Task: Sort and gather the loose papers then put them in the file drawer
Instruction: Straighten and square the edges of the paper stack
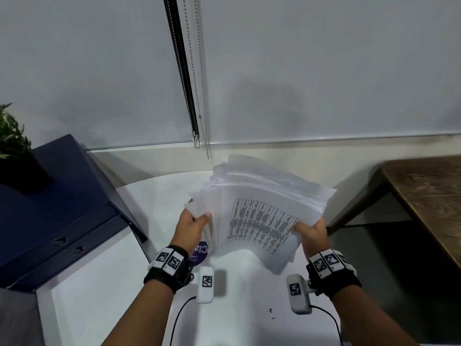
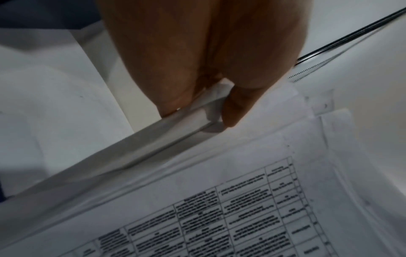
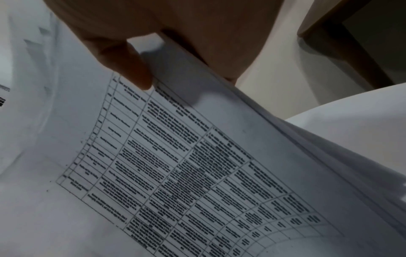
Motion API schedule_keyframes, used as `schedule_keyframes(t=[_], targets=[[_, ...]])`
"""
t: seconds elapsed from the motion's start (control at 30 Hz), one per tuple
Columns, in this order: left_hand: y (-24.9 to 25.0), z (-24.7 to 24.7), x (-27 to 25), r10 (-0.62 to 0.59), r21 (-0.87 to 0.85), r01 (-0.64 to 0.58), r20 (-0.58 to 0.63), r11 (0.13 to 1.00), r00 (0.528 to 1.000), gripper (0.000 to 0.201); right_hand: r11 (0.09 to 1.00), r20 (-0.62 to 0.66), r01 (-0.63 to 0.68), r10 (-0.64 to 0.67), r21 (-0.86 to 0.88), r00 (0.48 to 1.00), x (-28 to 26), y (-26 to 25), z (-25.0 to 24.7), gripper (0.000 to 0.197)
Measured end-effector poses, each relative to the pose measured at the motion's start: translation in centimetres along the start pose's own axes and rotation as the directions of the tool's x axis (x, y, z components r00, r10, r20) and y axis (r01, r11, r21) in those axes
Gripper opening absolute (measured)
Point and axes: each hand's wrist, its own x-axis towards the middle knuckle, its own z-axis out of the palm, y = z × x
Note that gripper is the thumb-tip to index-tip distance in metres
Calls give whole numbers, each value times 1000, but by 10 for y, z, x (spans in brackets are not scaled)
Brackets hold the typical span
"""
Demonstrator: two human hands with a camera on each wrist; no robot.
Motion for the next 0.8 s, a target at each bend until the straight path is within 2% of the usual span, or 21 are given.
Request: schedule_keyframes(t=[0.13,0.2,0.3,0.47,0.53,0.6,0.63,0.67,0.73,0.8], targets=[[5,2,1,-9,-88,5,-44,996,999,59,997,-2,53,-53,56,999,1,-6,0,30],[0,-3,6,-2,-29,0,-66,1000,998,58,990,6,90,-92,109,996,2,-9,-3,32],[-3,-7,10,15,-20,-17,-81,1000,997,37,985,44,93,-100,144,994,1,-9,-5,35],[14,12,7,-7,-79,9,16,997,1000,59,995,36,30,-34,98,999,3,5,-1,32],[18,14,7,-4,-166,-4,-47,986,999,56,995,45,22,-26,100,999,3,3,0,32],[24,16,5,-3,-322,-31,-104,946,995,38,994,95,-4,-6,108,995,3,2,-3,34],[29,20,3,-13,-422,-21,-80,906,997,28,995,138,-16,2,100,990,4,3,-4,35],[34,27,-1,-54,-512,26,-40,858,998,32,996,169,-21,7,82,986,6,4,-6,37],[41,40,-4,-119,-559,105,12,822,993,56,997,183,-36,24,65,983,10,9,-9,42],[46,45,-4,-137,-576,111,0,810,991,63,995,163,-59,45,80,986,12,10,-11,42]])
